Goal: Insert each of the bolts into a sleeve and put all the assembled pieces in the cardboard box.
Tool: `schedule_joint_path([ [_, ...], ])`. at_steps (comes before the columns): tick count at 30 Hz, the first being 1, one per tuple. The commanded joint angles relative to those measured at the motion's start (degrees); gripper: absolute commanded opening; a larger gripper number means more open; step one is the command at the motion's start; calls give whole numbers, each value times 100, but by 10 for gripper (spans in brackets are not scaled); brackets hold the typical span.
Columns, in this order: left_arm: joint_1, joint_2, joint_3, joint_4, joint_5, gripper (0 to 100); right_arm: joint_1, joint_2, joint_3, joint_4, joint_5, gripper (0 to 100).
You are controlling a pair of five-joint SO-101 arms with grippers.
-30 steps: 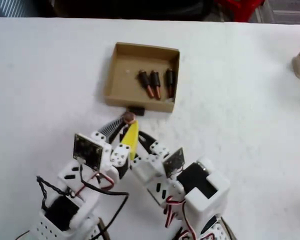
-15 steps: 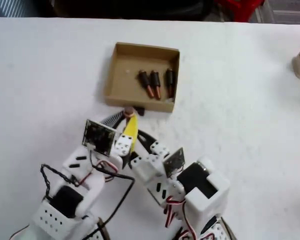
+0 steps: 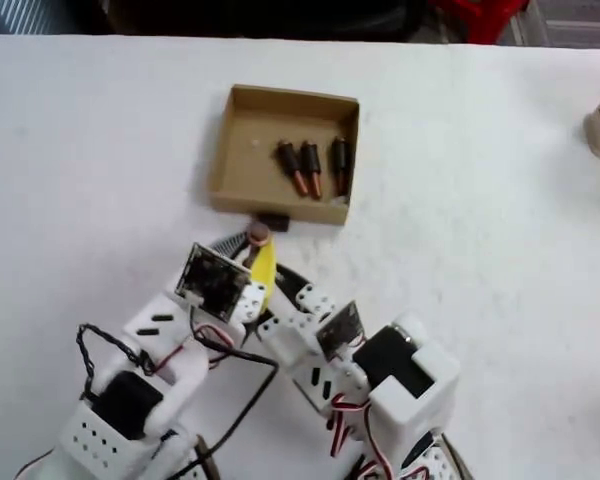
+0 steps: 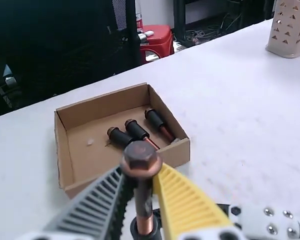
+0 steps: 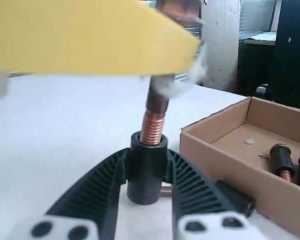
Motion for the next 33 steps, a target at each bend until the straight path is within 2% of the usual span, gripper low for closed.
schedule_joint_path([
  [1,-101,40,-334,62,26,22,31,-4,26,4,176,16],
  [8,-189,57,308,35,9,22,40,-13,35,-31,167,16],
  [14,-189,31,598,26,-510,22,40,-22,35,-31,167,16],
  [33,-198,31,1081,18,-527,37,207,-66,9,-31,167,16],
])
